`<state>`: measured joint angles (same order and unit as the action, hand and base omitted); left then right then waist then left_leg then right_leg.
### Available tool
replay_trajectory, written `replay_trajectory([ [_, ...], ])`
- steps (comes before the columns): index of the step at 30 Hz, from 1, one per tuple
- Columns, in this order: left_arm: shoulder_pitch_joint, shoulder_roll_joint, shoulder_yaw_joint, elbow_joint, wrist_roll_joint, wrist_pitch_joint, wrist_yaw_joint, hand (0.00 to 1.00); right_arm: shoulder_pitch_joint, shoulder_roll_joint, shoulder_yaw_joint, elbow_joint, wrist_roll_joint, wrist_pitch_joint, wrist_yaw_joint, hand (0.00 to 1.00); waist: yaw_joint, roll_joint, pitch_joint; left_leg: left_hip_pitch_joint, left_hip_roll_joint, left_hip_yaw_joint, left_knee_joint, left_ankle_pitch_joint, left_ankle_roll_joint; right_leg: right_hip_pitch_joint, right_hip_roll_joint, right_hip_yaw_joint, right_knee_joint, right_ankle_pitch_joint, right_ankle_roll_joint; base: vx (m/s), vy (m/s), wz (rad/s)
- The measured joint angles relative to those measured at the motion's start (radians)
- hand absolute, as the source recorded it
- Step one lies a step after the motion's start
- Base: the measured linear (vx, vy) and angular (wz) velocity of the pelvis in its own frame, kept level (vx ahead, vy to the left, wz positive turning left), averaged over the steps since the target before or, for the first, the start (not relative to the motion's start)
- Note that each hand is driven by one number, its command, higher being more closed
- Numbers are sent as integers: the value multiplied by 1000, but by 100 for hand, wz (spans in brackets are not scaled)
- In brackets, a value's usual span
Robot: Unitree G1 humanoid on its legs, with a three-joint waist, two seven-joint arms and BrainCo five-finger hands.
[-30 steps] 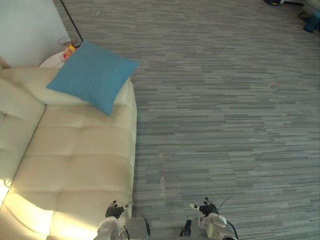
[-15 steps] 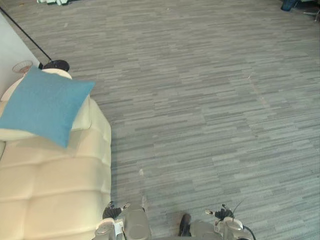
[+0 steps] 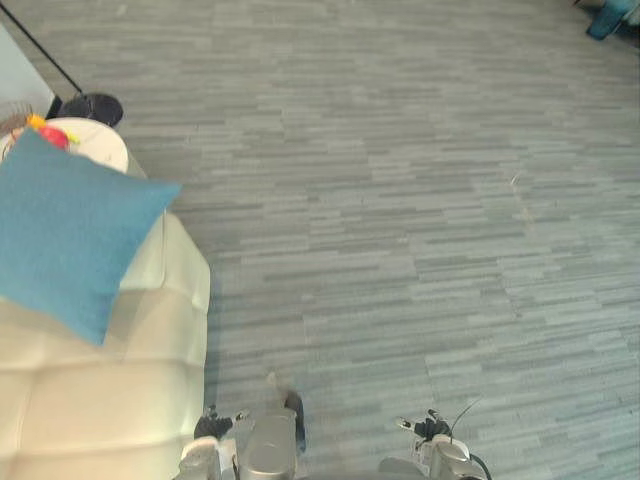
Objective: Pick up cushions and gather them together orderly.
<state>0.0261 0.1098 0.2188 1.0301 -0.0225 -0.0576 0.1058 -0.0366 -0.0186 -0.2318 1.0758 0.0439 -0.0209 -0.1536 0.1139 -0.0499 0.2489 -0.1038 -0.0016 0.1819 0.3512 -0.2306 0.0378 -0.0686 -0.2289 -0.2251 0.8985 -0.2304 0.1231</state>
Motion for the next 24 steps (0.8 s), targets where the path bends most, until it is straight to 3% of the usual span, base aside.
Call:
replay_trajectory([
  [1,2,0,0,1,0,1,0,0,-1,-3,0,-5,0,-1,0,0,-5,2,0,27,-1,-10,-4,-7,3,-39,0,-11,27,-20,-12,283,-29,54],
  [3,4,-1,1,-1,-1,0,6,0,-3,-3,-1,-6,0,-3,0,0,-6,5,2,93,-2,-41,-42,-10,7,-104,8,-38,-64,-61,-33,388,-97,61],
  [4,3,-7,3,-10,-1,-1,6,0,-3,-4,-3,-16,0,-5,1,0,-7,10,4,127,4,-80,-66,-13,9,-140,43,-14,-161,-65,-42,409,-210,84],
  [5,2,-16,3,-21,-2,-4,6,0,-1,-7,-2,-27,0,-8,0,0,-15,19,3,146,20,-128,-74,-26,-9,-172,108,72,-288,-52,-37,399,-238,96],
  [7,-1,-20,8,-24,-2,-5,5,0,9,-5,-2,-31,0,-8,-2,0,-21,14,-1,143,16,-178,-60,-55,-36,-174,148,169,-429,4,-39,243,-261,116],
  [8,0,-38,40,-26,-2,-4,8,0,28,2,-20,-32,9,-9,0,0,-21,1,-16,142,10,-244,12,-120,-60,-172,139,181,-446,77,-83,284,-345,121],
  [10,17,-78,57,-40,-2,-8,11,0,28,-15,-24,-37,9,-8,-2,0,-15,47,-61,53,45,-248,158,-122,-71,-169,138,98,-436,26,-101,321,-305,107],
  [11,16,-92,58,-42,-2,-8,11,0,28,-18,-23,-38,9,-9,-2,0,-22,55,-65,19,58,-243,214,-121,-77,-162,138,74,-442,22,-104,306,-258,116],
  [12,12,-134,69,-51,-12,-11,9,0,27,-29,-29,-47,6,-9,-2,0,-24,93,-58,-60,114,-197,359,-109,-103,-121,153,15,-467,13,-118,222,-213,101],
  [13,11,-141,76,-62,-18,-15,9,0,25,-31,-33,-52,6,-8,-5,0,-21,106,-52,-91,171,-121,430,-113,-108,-81,160,-21,-485,6,-130,320,-262,129],
  [14,10,-133,67,-67,-19,-15,7,0,33,-22,-33,-52,7,-8,-5,0,-22,100,-50,-101,235,-16,455,-116,-103,-13,158,-80,-526,0,-139,301,-227,129],
  [15,5,-122,57,-73,-19,-17,6,0,41,-13,-31,-56,16,-9,-4,0,-21,83,-47,-106,263,59,428,-117,-100,40,149,-132,-575,-1,-140,295,-210,116],
  [17,-2,-108,46,-77,-18,-17,5,0,47,-4,-32,-61,42,-8,-4,0,-21,60,-42,-121,270,157,325,-104,-83,90,129,-204,-633,-1,-134,201,-108,120],
  [20,-15,-93,17,-61,-17,-17,4,0,53,-4,-40,-56,45,-7,-4,0,-21,52,-45,-138,228,254,77,-6,-74,124,110,-292,-682,8,-113,197,12,99],
  [21,-19,-94,18,-53,-17,-17,3,0,53,-4,-40,-56,44,-7,-4,0,-20,52,-45,-131,209,283,-4,76,-64,137,105,-309,-696,10,-99,259,108,78],
  [22,-27,-88,18,-43,-17,-16,3,0,44,0,-37,-54,44,-6,-3,0,-9,33,-36,-82,165,298,-72,147,-51,162,83,-307,-716,24,-64,211,92,45],
  [24,-27,-72,18,-36,-19,-17,1,0,25,15,-28,-44,44,-7,-2,0,-7,11,-35,-76,147,298,-64,140,-39,186,75,-302,-751,36,-49,238,116,20],
])
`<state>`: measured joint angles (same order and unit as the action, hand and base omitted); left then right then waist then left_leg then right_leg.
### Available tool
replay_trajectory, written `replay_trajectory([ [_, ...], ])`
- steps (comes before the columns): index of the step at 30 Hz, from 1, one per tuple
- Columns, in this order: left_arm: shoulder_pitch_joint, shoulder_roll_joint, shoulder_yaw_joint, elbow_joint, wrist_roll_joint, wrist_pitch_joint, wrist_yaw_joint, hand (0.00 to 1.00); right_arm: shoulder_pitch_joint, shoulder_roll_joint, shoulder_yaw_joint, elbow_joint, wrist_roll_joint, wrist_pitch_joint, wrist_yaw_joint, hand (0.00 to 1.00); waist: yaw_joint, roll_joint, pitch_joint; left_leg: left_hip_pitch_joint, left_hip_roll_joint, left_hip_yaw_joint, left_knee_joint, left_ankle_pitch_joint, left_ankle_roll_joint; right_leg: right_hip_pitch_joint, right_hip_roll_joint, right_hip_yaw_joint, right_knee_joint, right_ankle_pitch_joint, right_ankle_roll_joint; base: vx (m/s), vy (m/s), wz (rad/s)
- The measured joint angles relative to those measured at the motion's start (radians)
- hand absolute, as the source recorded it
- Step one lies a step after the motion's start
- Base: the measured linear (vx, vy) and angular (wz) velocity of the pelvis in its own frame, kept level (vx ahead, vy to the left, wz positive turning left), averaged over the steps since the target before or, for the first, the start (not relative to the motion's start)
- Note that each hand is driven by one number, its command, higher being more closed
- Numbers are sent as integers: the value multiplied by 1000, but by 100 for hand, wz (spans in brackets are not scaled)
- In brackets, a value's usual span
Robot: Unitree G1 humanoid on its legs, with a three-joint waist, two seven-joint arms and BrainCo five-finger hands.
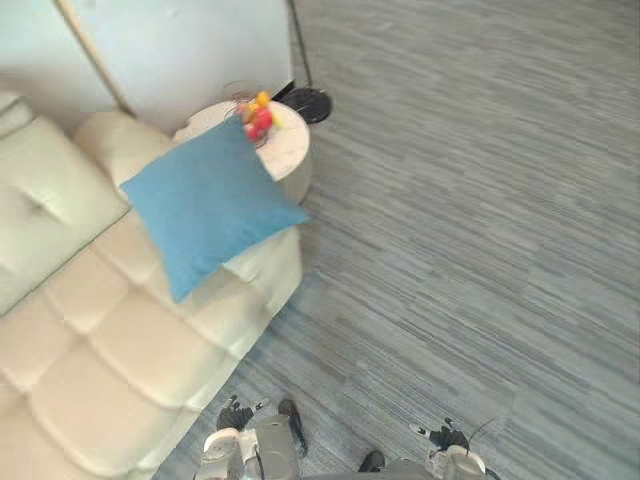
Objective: Pick up cushions and gather them together orderly.
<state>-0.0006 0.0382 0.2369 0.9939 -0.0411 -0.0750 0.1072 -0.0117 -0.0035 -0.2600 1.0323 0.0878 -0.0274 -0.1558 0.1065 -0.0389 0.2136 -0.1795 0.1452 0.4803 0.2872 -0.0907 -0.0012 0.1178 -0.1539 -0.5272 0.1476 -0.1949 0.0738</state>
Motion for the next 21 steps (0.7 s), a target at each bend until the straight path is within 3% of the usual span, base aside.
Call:
replay_trajectory([
  [1,0,14,-1,-1,-2,-1,-4,0,-18,8,2,16,-1,1,1,0,2,-18,-1,3,-10,4,25,-14,20,26,-7,3,-26,9,14,290,153,13],
  [3,0,21,3,5,-2,0,-4,0,-22,4,7,15,-4,-2,3,0,5,-26,-6,14,-24,5,56,-36,40,47,-25,12,-20,19,18,201,121,4],
  [5,2,8,9,35,-2,2,-4,0,-23,-20,17,30,-10,-1,9,0,1,6,-16,67,-40,-30,21,-106,14,-10,-76,35,207,5,40,159,175,11],
  [6,3,9,6,40,-2,3,-4,0,-17,-23,18,31,-10,0,9,0,-6,7,-16,81,-47,-43,15,-109,15,-34,-99,44,297,6,40,151,150,62],
  [7,3,18,-11,40,-1,8,-5,0,2,-24,32,33,-10,2,12,0,-18,-2,-13,120,-78,-88,-5,-121,17,-89,-156,74,503,41,22,137,81,88],
  [8,7,21,-27,40,-1,14,-5,0,16,-28,34,33,-10,3,16,0,-30,1,-10,141,-89,-117,-8,-136,17,-128,-170,123,607,33,25,195,55,107],
  [9,13,30,-29,38,-1,15,-5,0,17,-33,37,39,-9,4,18,0,-36,-6,-14,163,-95,-145,-9,-143,29,-164,-163,167,682,8,32,237,6,105],
  [11,23,37,-29,38,-1,16,-3,0,13,-38,49,39,-9,1,19,0,-48,-7,-15,198,-96,-184,-28,-141,24,-214,-136,183,694,-48,14,181,-9,83],
  [14,17,23,-22,37,-1,15,-3,0,4,-34,59,23,-8,-3,24,0,-50,5,-10,233,-95,-261,-54,-140,20,-316,-26,258,488,-66,-6,221,-100,74],
  [15,15,10,-18,38,-1,15,-3,0,9,-35,57,6,-7,-3,25,0,-54,14,-4,245,-90,-297,-61,-142,12,-335,25,315,385,-48,-13,247,-168,80],
  [16,15,7,-17,38,-1,15,-2,0,9,-35,56,4,-7,-4,25,0,-55,17,-2,251,-88,-308,-62,-145,4,-339,41,337,349,-37,-17,236,-204,83],
  [17,16,9,-17,38,0,14,-3,0,11,-32,56,4,-7,-8,25,0,-55,12,-4,252,-91,-336,-60,-154,-18,-340,67,391,254,22,-26,241,-249,90],
  [18,18,13,0,40,1,14,-4,0,21,-21,51,3,-5,-10,26,0,-56,-8,-13,255,-108,-374,-47,-175,-48,-340,60,412,218,122,-78,253,-283,89],
  [19,19,3,8,44,1,15,-3,0,21,-18,38,2,-7,-11,26,0,-57,-1,-13,257,-99,-388,-39,-180,-55,-335,61,394,233,113,-81,268,-300,80],
  [20,24,-25,20,39,2,12,-3,0,22,-29,22,-3,-7,-12,25,0,-51,31,-28,250,-69,-399,-32,-181,-58,-325,76,360,230,85,-91,294,-289,51],
  [21,28,-35,23,37,2,11,-3,0,21,-34,20,-8,-8,-11,26,0,-51,41,-31,250,-54,-401,-23,-185,-65,-322,82,336,231,70,-96,341,-306,68],
])
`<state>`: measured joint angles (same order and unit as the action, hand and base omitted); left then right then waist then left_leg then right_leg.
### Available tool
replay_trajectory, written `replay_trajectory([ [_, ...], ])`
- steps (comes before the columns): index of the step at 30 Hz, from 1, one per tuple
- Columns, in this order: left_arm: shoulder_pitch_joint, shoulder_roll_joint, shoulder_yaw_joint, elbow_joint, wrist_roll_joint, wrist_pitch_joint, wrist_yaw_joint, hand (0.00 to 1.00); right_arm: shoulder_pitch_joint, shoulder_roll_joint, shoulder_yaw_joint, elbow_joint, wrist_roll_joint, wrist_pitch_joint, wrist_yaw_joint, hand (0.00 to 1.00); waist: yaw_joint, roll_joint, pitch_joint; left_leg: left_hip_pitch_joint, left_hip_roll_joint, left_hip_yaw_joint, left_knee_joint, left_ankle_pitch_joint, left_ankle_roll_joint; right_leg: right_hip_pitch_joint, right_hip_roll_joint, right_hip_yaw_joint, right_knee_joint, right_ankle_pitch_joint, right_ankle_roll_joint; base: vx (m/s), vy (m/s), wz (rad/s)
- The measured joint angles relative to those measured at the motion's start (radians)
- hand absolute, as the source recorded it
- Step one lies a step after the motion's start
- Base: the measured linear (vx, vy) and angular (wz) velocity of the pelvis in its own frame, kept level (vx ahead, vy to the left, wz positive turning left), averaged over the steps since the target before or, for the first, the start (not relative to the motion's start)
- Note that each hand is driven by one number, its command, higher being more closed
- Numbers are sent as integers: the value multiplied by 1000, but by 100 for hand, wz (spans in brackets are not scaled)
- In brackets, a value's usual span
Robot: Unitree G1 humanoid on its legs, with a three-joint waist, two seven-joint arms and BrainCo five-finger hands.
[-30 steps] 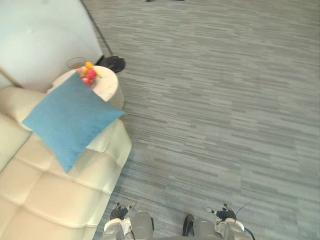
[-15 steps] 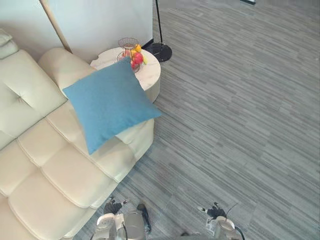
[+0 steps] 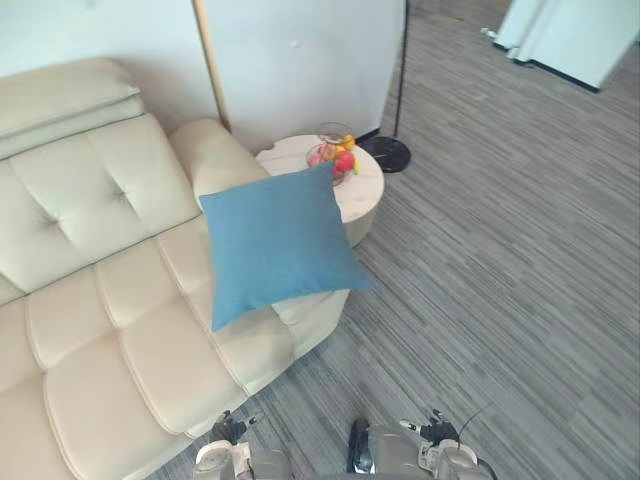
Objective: Pick up cushions and gather them together orderly.
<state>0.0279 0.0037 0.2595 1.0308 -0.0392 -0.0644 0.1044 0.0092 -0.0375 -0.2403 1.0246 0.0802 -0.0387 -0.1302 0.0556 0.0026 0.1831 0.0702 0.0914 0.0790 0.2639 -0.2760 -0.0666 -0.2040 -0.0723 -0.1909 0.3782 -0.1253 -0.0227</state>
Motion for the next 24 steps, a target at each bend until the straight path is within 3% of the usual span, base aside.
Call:
replay_trajectory([
  [1,2,-8,9,0,1,0,-1,0,0,-3,-6,-15,0,-1,1,0,-2,25,4,-2,29,2,24,-2,-5,27,15,-29,-5,-17,-11,304,-286,55],
  [3,3,-19,30,-1,5,0,-1,0,7,0,-14,-24,0,0,1,0,-1,24,8,-10,63,39,86,-2,-6,71,30,-56,-25,-31,-22,185,-187,40],
  [5,4,-18,28,-12,18,0,-4,0,15,4,-15,-28,1,0,1,0,0,25,7,-58,128,141,230,-9,-15,133,39,-102,-57,-46,-37,169,-154,40],
  [8,2,-16,26,-26,19,1,-4,0,13,10,-17,-30,1,1,1,0,3,20,8,-107,175,238,229,-7,-8,152,18,-131,-77,-48,-36,76,-21,38],
  [10,2,-17,26,-27,18,1,-1,0,13,11,-26,-31,1,1,1,0,3,20,8,-106,173,242,137,39,5,152,-2,-136,-66,-55,-21,43,101,22],
  [11,1,-15,25,-26,19,2,-1,0,13,14,-30,-32,1,4,0,0,4,16,5,-95,155,223,79,80,-47,148,-18,-135,-47,-62,1,62,190,26],
  [12,2,-7,16,-27,18,2,0,0,13,15,-30,-33,0,4,-1,0,3,14,-3,-84,139,216,63,85,-51,149,-23,-128,-54,-60,15,54,170,22],
  [14,3,18,-20,-27,18,2,-1,0,13,33,-30,-33,-1,5,-3,0,10,-9,-6,-87,115,217,49,86,-49,153,-40,-129,-77,-40,36,37,146,13],
  [17,8,25,-23,-26,18,3,0,0,13,43,-29,-33,-3,6,-4,0,7,-19,-13,-73,82,215,10,101,-27,168,-59,-132,-105,-22,52,28,141,11],
  [22,14,24,-41,-34,-6,1,2,0,16,37,-20,-96,-2,12,-12,0,4,-5,-17,-50,31,198,-88,157,-9,191,-81,-153,-175,21,67,-20,55,15],
  [24,33,25,-38,-73,-53,-5,4,0,26,28,-21,-230,0,11,-27,0,3,-5,-16,-50,21,181,-129,183,-14,191,-77,-166,-196,37,62,-52,4,17],
])
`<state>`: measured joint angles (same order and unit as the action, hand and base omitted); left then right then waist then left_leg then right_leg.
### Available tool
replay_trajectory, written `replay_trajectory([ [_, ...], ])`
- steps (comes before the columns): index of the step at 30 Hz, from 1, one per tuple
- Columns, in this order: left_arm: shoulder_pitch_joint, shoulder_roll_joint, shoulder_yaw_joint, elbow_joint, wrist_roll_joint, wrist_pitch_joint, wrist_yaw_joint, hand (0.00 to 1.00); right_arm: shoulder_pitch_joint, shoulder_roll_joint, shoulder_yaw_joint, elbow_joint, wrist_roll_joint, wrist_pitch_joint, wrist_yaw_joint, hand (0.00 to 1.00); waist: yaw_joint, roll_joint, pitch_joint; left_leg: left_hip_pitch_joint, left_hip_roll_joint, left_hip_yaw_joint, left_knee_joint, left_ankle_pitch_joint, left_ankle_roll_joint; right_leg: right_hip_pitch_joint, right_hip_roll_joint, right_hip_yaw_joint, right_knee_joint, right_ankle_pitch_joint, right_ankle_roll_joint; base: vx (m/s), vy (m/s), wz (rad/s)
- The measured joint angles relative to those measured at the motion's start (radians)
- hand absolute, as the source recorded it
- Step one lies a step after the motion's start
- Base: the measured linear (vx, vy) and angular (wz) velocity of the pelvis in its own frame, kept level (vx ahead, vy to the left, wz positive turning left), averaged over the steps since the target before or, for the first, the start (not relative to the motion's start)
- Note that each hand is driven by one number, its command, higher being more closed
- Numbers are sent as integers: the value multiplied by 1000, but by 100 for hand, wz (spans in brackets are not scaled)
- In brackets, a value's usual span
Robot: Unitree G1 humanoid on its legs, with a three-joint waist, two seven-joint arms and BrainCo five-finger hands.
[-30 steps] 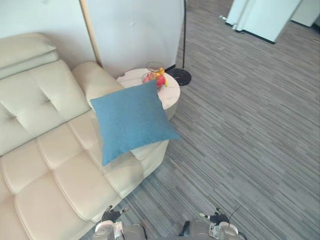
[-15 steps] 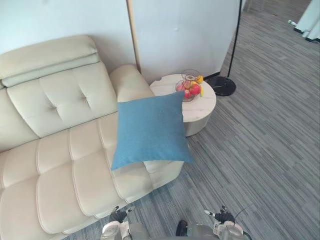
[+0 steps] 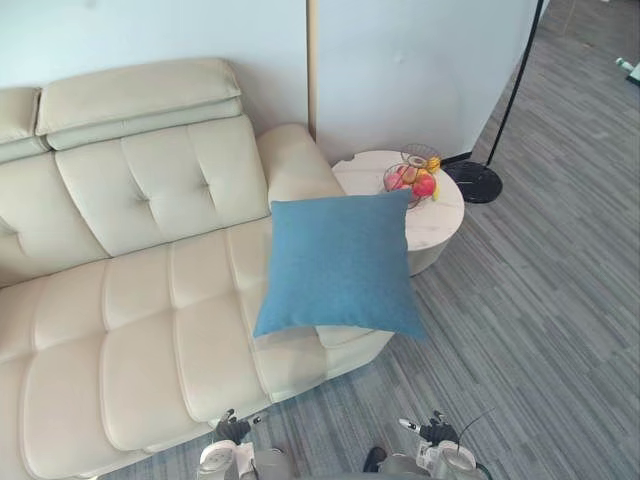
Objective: Pick up cushions and gather them together orderly.
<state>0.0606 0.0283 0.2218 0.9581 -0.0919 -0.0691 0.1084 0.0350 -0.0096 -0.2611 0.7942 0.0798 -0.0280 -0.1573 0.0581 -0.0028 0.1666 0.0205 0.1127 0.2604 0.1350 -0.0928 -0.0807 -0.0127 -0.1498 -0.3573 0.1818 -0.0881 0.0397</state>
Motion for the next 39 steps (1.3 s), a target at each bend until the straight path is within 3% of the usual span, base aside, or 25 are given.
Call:
replay_trajectory([
  [3,18,14,24,-60,-76,-14,3,0,-13,-42,-1,-126,1,-13,-11,0,1,-6,1,-2,-2,-8,-37,24,-6,-6,9,-6,-24,15,-3,-72,-15,6],
  [9,-14,145,43,-201,-239,-54,23,0,-126,-144,-4,-239,7,-43,-49,0,5,-26,26,-95,3,-33,-79,79,-12,-109,23,-16,-34,36,-18,-99,-44,6],
  [13,-157,199,60,-257,-311,-84,47,0,-252,-191,0,-282,56,-45,-68,0,12,-27,92,-195,3,-46,-51,103,-5,-208,16,-15,12,53,-37,-75,-28,5],
  [21,-485,290,15,-372,-415,-134,94,0,-507,-247,12,-343,240,-81,-131,0,30,-27,190,-354,4,-67,47,103,-2,-377,-23,-13,151,24,-56,-87,-6,6],
  [29,-675,316,-24,-306,-452,-139,105,0,-694,-271,87,-316,357,-83,-147,0,29,-26,220,-432,17,-71,60,114,-4,-457,-25,-14,177,23,-61,-17,-3,0],
  [39,-891,310,-53,-176,-418,-112,103,0,-934,-227,182,-171,402,-79,-145,0,20,-28,239,-526,49,-45,89,115,-5,-543,8,7,140,66,-82,31,-15,-11],
])
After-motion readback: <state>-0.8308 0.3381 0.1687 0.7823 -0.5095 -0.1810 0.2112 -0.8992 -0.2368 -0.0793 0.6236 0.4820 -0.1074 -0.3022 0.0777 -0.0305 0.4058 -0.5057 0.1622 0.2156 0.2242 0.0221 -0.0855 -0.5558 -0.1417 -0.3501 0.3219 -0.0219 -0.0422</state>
